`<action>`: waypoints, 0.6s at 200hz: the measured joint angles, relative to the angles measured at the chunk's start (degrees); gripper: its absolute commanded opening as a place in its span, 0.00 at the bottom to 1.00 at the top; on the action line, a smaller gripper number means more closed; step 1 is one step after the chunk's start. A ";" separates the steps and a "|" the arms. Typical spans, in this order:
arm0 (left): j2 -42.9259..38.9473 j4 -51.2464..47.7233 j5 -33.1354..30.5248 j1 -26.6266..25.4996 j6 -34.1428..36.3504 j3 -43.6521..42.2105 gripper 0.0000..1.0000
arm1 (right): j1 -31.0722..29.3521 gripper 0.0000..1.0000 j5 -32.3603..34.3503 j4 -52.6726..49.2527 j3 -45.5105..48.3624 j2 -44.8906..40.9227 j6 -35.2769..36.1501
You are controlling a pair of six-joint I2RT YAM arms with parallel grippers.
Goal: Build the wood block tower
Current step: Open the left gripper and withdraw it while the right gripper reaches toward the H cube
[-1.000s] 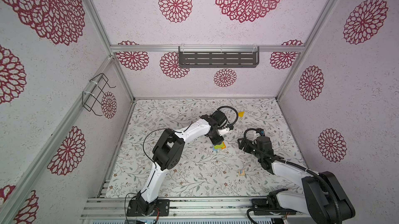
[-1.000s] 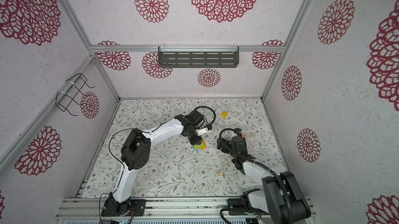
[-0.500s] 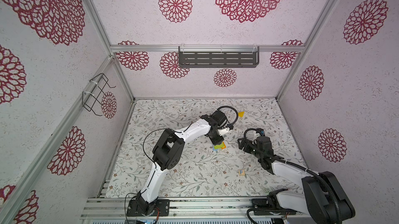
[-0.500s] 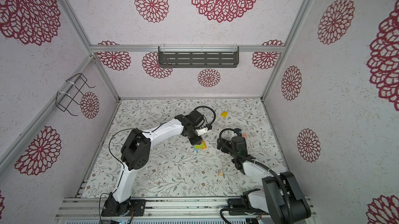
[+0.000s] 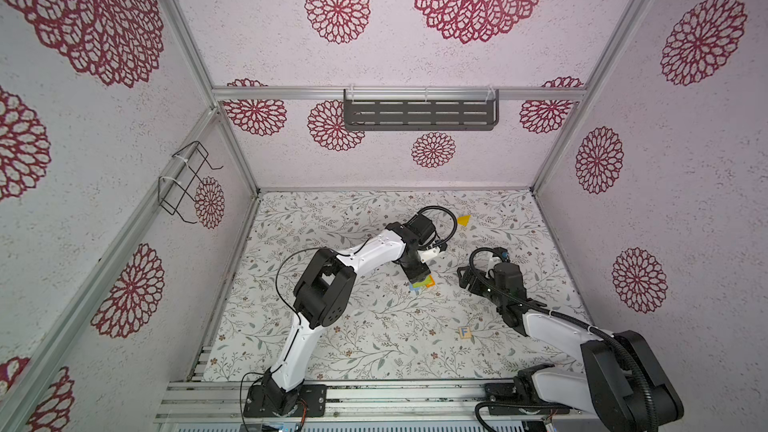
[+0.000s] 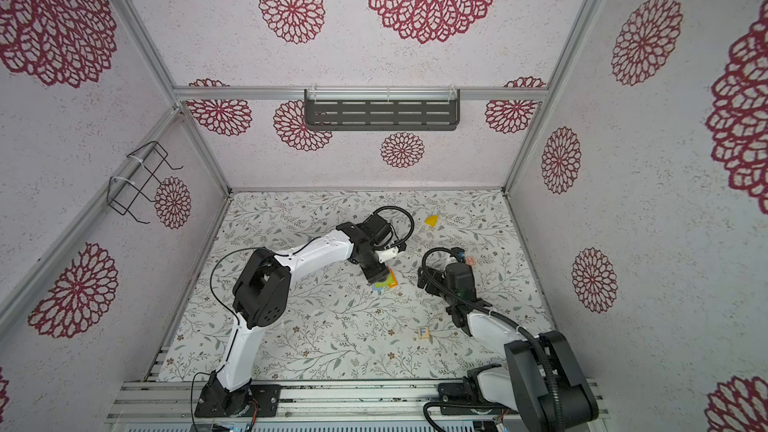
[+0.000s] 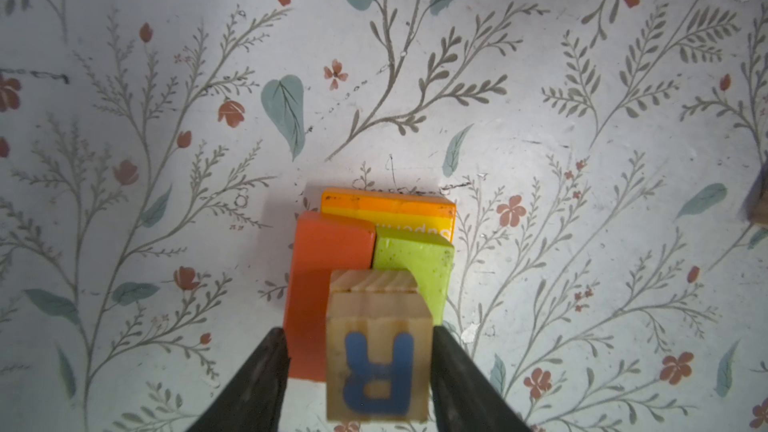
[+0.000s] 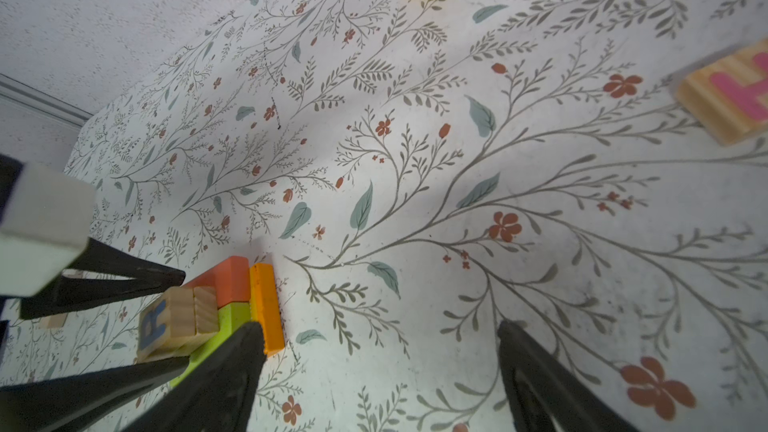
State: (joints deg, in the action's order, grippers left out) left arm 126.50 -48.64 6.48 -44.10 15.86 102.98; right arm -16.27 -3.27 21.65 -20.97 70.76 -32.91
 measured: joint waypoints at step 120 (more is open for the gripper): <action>-28.61 12.35 -10.62 0.59 -8.83 -18.60 0.97 | 0.00 0.93 8.33 -21.40 -15.54 -4.90 5.11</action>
State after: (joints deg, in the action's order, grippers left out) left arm 97.89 -36.29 -4.14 -43.51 7.03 84.38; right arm -16.27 5.06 0.25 -36.51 65.87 -27.79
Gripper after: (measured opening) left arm 0.922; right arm 0.931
